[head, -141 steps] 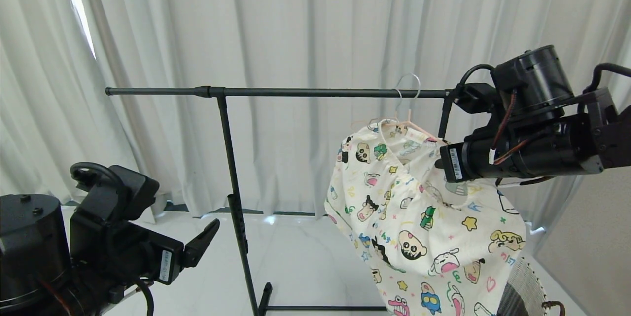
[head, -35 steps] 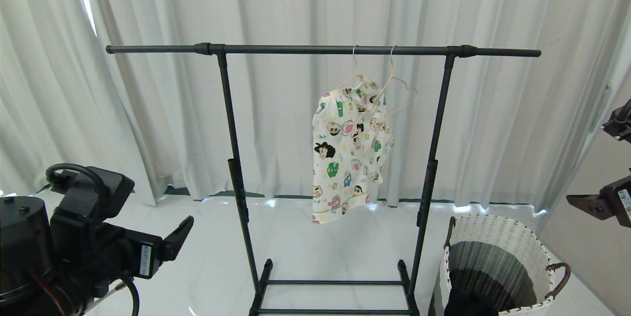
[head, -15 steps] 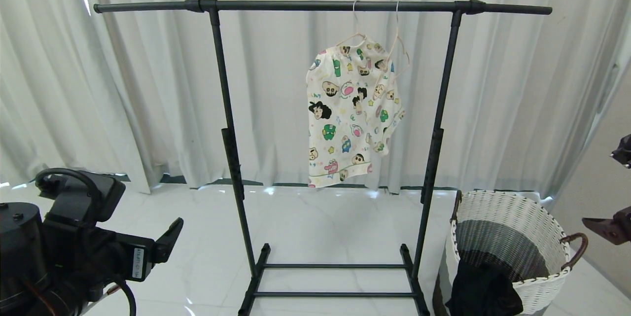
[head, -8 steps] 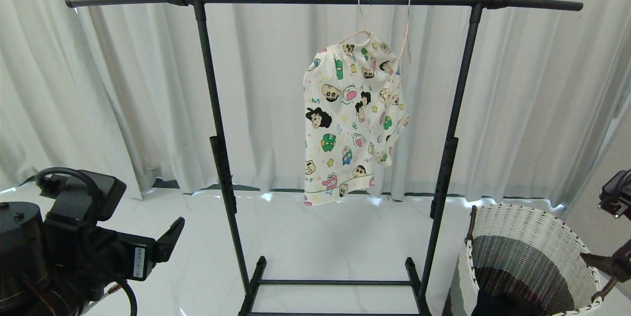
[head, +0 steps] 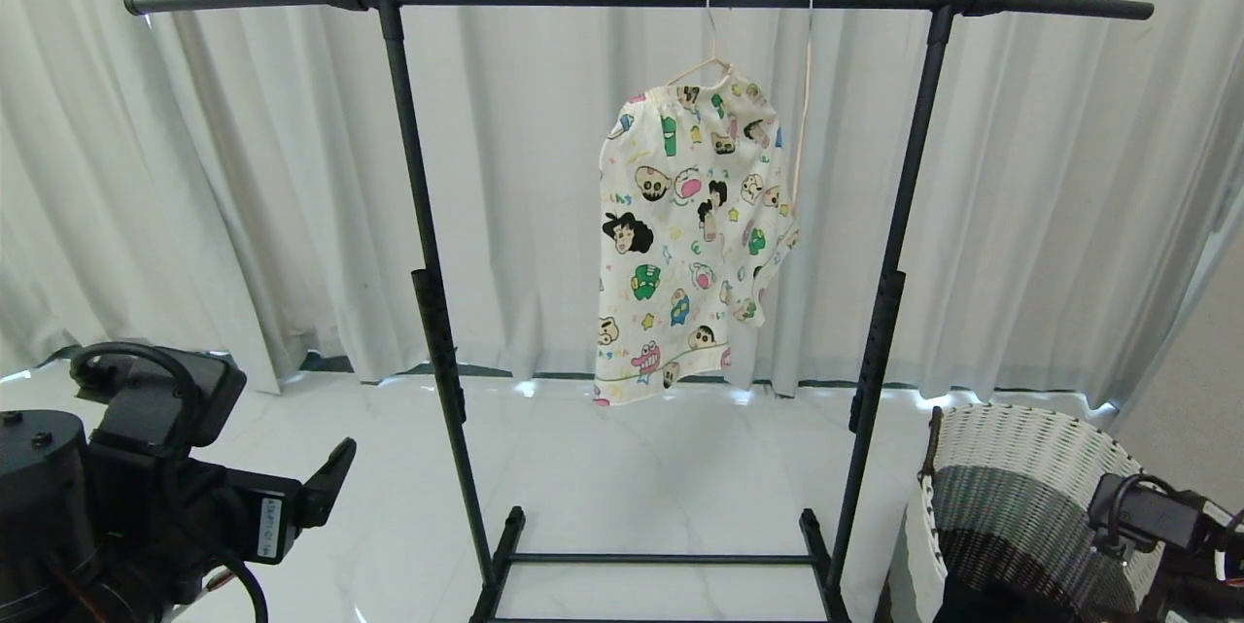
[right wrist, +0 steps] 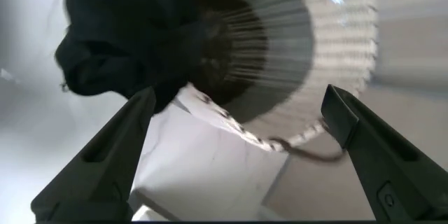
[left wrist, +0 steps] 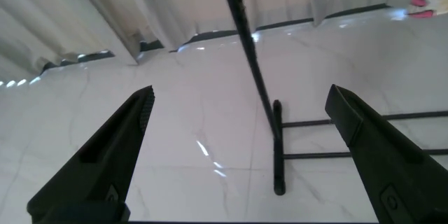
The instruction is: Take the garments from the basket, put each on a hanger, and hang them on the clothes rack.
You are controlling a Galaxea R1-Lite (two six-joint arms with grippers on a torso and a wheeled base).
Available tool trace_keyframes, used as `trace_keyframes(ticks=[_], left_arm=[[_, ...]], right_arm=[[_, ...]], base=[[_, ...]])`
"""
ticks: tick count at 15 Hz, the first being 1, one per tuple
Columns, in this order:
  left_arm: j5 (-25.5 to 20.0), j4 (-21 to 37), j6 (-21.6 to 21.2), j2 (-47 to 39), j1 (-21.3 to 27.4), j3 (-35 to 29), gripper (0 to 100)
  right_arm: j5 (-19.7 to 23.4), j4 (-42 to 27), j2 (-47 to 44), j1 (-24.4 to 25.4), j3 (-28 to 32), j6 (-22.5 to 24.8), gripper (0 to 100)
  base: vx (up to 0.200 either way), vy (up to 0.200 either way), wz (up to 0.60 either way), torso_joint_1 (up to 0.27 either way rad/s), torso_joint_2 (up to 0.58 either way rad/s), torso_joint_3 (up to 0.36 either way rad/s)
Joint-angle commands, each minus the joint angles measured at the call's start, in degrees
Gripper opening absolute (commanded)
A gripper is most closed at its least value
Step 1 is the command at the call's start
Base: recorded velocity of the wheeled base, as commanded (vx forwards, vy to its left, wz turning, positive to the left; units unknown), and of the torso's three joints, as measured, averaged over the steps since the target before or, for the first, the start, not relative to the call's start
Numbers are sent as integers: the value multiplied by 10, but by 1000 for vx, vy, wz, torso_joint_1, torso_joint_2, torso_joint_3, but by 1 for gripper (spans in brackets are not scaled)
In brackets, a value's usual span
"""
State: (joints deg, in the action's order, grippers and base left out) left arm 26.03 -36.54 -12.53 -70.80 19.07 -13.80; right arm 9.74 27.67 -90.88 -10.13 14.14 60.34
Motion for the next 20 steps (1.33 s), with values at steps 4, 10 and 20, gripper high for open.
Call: trace_keyframes(ticks=[4, 10, 20], left_arm=[[32, 0, 6, 8, 0, 24, 100], [43, 0, 7, 15, -1, 29, 100], [44, 0, 8, 32, -2, 54, 100]], right_arm=[[26, 32, -138, 19, -16, 55, 100], [24, 70, -189, 23, 18, 49, 100], [25, 94, -208, 24, 28, 28, 0]], base=[[0, 0, 0, 0, 0, 0], [0, 0, 0, 0, 0, 0], [0, 0, 0, 0, 0, 0]])
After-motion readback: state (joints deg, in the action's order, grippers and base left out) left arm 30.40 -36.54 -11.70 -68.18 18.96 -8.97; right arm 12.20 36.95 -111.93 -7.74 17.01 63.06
